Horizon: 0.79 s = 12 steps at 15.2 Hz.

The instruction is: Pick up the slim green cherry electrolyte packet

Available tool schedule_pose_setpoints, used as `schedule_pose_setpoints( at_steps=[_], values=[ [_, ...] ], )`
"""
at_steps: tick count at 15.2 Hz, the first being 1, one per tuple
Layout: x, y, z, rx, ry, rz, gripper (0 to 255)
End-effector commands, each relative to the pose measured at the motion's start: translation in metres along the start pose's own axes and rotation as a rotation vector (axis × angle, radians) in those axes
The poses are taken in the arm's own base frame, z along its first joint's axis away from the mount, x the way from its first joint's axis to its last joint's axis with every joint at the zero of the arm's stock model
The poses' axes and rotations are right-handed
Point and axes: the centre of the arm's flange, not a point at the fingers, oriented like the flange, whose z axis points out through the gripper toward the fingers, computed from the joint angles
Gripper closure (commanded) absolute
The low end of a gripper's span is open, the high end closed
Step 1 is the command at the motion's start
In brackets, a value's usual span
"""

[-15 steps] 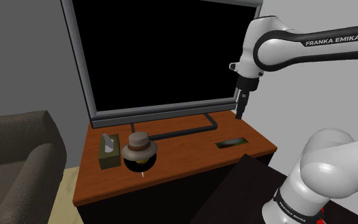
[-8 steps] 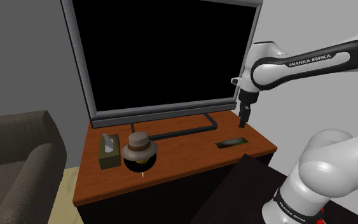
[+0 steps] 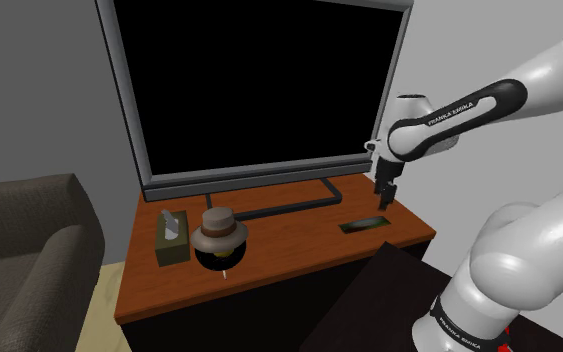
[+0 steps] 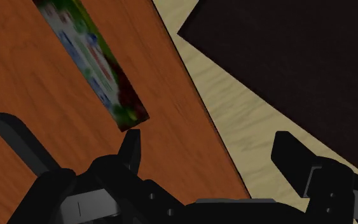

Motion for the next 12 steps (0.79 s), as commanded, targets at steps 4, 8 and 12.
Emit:
schedule_pose_setpoints(
  at_steps=[4, 8, 12],
  values=[
    [-0.013, 0.043, 0.053, 0.0, 0.005, -0.093, 0],
    [-0.021, 0.077, 0.093, 0.003, 0.009, -0.165, 0],
    [-0.026, 0.111, 0.133, 0.006, 0.014, -0.237, 0]
  ],
)
